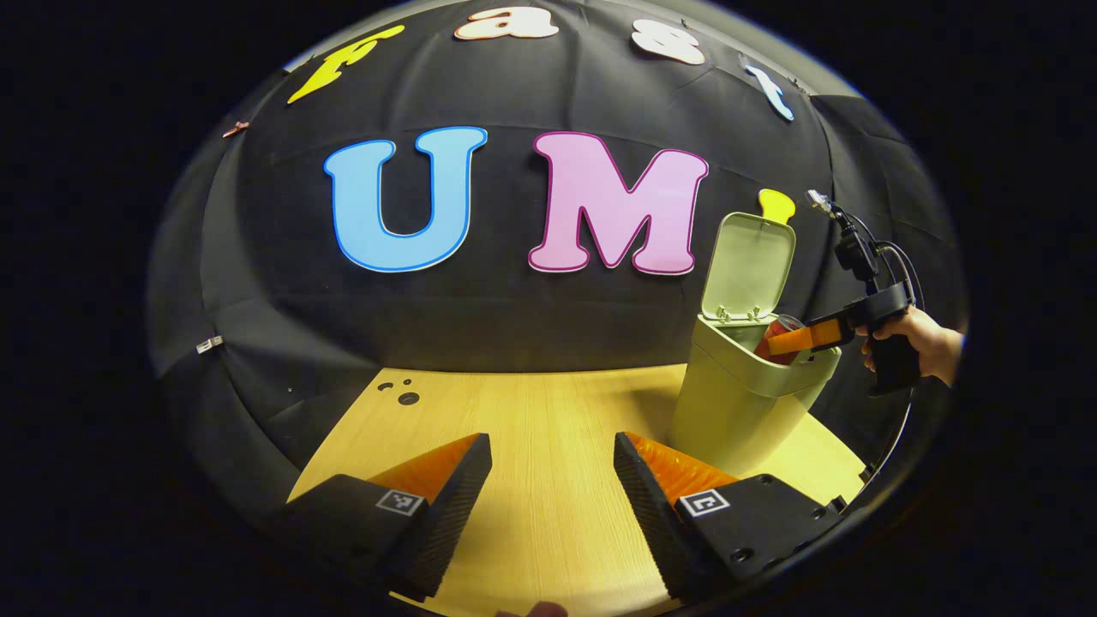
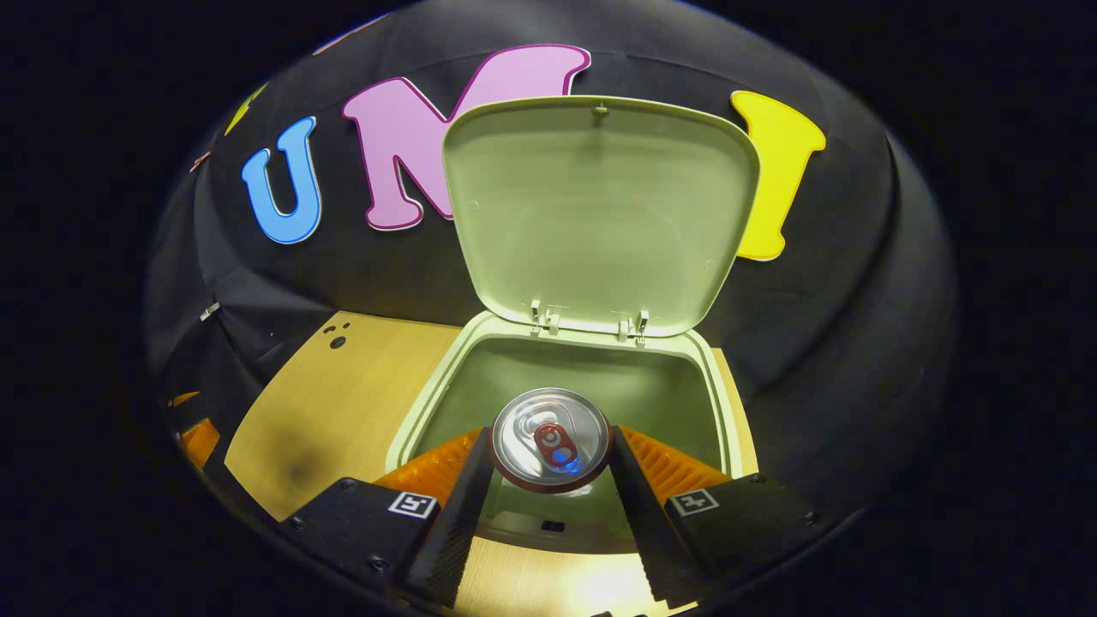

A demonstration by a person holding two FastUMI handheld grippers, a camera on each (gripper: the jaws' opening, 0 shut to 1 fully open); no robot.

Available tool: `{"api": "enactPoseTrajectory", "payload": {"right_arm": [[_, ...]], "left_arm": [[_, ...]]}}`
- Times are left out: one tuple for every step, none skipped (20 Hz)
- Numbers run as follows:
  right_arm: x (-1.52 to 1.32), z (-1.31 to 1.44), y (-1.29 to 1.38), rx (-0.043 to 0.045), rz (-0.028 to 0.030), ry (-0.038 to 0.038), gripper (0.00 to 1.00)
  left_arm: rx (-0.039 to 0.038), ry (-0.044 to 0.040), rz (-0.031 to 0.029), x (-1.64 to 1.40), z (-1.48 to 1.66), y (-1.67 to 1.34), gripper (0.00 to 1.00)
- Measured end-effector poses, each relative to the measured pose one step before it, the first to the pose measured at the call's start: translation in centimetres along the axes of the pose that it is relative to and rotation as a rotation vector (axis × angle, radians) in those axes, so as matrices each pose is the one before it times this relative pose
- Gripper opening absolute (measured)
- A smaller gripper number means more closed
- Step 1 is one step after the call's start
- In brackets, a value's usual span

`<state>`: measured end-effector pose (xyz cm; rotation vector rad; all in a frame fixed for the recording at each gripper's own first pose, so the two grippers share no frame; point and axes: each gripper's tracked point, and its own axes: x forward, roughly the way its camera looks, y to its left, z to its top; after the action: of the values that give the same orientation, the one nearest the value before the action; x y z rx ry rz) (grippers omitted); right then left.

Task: Press the lid of the desktop garbage bin to open it, pick up the crumpled paper on the desktop and throw it into the bin, then pick up the pop can on the desktop and drop it into the bin, and finally close the garbage bin lid.

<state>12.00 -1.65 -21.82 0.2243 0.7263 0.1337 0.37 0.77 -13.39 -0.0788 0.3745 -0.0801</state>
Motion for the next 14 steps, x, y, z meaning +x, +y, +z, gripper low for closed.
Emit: {"api": "enactPoseTrajectory", "payload": {"right_arm": [[0.081,-0.124,-0.045,0.00434,0.00069,0.00392,0.83],[0.03,-0.114,-0.088,0.00253,0.00042,0.00192,0.83],[0.161,-0.133,-0.055,0.00073,-0.00038,0.00461,0.83],[0.14,-0.17,-0.038,0.00047,-0.00042,0.00469,0.83],[0.079,-0.047,-0.065,0.00044,0.00075,0.00347,0.83],[0.054,-0.088,-0.026,0.00062,0.00004,0.00209,0.83],[0.074,-0.062,-0.103,0.00141,-0.00159,0.00248,0.84],[-0.16,-0.168,-0.079,0.00161,-0.00009,0.00049,0.84],[-0.063,-0.005,-0.018,0.00223,0.00012,-0.001,0.84],[0.133,-0.015,0.043,0.0017,0.00371,0.00037,0.84],[-0.019,-0.012,0.043,0.00076,0.00286,0.00129,0.84],[0.105,-0.037,0.08,-0.00073,0.00018,-0.00165,0.84],[-0.136,0.098,-0.055,0.00075,-0.0009,-0.00347,0.85],[-0.043,0.085,-0.011,0.0028,0.00094,-0.00413,0.85]], "left_arm": [[-0.00041,0.00025,0.00193,0.034,-0.032,0.029,0.93],[0.00005,0.00101,0.00129,-0.051,-0.009,0.025,0.93],[-0.00019,0.00103,0.00157,-0.024,-0.133,-0.002,0.92],[-0.0007,0.0009,0.00126,-0.034,0.037,0.094,0.93],[-0.00139,0.00021,0.00222,-0.007,-0.063,-0.023,0.93],[-0.00171,-0.00053,0.00217,-0.018,0.061,0.058,0.93],[-0.00201,0.00126,0.00161,-0.003,-0.11,0.044,0.93],[-0.00175,0.00097,0.00228,-0.029,-0.014,0.077,0.93],[-0.0012,0.00058,0.00156,-0.025,-0.145,0.019,0.92],[-0.00032,-0.0005,0.00212,0.008,0.062,0.085,0.92],[-0.00028,-0.00131,0.00037,-0.036,0.02,-0.019,0.93],[-0.00034,-0.00003,0.00101,-0.069,0.042,0.059,0.93],[-0.00052,0.00094,0.00107,0.007,-0.128,0.01,0.93],[-0.00112,-0.0013,0.00134,-0.117,0.052,0.036,0.93]]}}
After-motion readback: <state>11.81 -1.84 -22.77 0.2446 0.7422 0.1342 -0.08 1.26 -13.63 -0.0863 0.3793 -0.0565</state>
